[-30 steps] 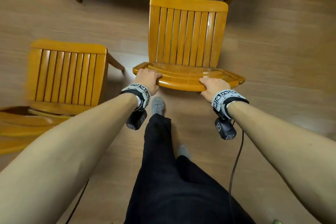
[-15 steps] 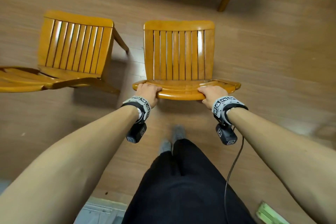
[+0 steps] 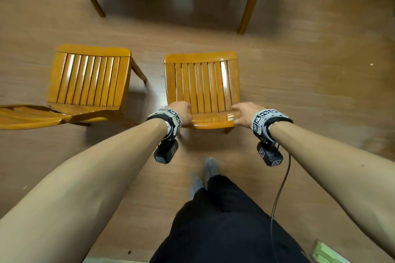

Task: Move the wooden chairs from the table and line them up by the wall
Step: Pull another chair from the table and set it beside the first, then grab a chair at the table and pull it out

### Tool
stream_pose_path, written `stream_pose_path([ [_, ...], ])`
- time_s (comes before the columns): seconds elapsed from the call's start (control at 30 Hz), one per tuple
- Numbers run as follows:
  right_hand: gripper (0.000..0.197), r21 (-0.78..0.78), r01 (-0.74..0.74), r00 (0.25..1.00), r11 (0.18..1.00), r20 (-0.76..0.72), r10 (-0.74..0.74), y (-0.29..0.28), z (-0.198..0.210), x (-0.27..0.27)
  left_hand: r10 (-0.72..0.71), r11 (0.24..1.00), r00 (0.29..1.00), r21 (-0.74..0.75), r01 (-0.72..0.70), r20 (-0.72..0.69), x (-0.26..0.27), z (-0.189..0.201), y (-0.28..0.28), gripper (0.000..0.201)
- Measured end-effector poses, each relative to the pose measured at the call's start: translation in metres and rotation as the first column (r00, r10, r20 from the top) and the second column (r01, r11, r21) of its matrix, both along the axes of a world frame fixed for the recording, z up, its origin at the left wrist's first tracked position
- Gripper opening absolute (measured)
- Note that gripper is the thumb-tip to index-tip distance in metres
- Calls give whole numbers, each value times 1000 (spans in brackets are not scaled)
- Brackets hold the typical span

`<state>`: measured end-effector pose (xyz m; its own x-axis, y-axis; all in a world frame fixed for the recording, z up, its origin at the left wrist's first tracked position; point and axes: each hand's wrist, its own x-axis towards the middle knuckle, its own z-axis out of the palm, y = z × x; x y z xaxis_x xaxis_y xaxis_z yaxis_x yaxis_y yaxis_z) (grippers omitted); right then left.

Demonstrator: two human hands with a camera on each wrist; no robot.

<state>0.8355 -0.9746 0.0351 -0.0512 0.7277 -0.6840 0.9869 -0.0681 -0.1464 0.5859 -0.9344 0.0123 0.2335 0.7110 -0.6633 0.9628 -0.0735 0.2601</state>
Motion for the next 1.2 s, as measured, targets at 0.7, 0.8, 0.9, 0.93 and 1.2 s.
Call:
stream_pose_path([
  [0.7,55,438,127,991,890,-29,-127,235,173,230,-5,892,1000,451,0,11,262,195,263,47],
  [0.8,53,477,149,989,866,-66,-134,281,190,285,73,900,997,430,-71,13,311,202,302,47],
  [0.9,52,535,164,986,829,-94,-135,326,201,332,113,896,993,429,-113,27,356,203,335,50],
  [0.93,52,536,179,984,825,-98,-149,343,204,350,114,897,993,425,-118,35,374,205,346,51],
  [1.2,50,466,178,984,867,-74,-163,495,186,438,122,897,993,427,-111,2,462,207,491,53],
])
